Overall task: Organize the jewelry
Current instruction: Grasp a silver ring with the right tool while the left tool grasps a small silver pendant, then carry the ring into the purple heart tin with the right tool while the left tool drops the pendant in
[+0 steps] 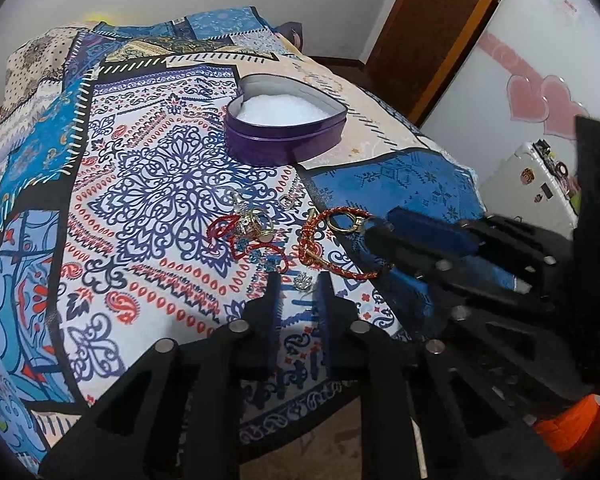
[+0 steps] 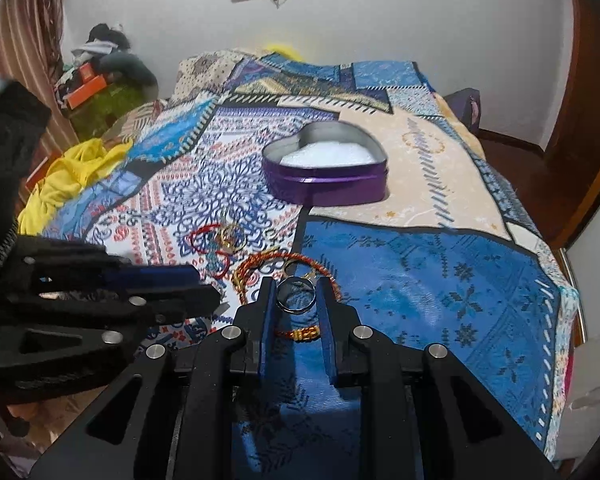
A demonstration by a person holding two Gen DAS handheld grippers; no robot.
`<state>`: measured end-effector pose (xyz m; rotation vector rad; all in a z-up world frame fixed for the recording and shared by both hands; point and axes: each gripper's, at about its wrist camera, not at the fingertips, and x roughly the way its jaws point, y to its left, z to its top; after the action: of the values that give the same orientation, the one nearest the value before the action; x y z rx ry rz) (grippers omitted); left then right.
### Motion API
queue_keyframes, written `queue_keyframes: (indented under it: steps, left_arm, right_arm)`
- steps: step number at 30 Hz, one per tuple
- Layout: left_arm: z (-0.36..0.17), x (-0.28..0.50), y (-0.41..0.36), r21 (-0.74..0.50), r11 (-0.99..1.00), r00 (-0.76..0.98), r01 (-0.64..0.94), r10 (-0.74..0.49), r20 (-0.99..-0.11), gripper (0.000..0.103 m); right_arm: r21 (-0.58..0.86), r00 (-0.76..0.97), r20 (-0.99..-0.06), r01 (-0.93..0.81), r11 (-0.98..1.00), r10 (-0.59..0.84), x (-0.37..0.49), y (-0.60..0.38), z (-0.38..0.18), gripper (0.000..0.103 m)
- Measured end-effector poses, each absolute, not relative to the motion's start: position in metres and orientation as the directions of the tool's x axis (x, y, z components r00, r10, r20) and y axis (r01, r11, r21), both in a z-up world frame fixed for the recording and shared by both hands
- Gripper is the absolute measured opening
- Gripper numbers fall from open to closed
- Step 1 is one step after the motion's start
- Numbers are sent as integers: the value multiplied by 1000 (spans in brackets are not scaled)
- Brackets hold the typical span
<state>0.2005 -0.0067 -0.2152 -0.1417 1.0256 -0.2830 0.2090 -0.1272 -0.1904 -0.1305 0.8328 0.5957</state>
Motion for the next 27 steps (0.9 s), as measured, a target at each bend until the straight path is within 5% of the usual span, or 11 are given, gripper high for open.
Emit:
queue_keyframes:
  steps: [27]
  left_arm:
    - [-124,194,5,-171,974,692,151,-228,-685,8]
  right_arm:
    - [133,657,-598,-482,866,458,209,-146,-127,18]
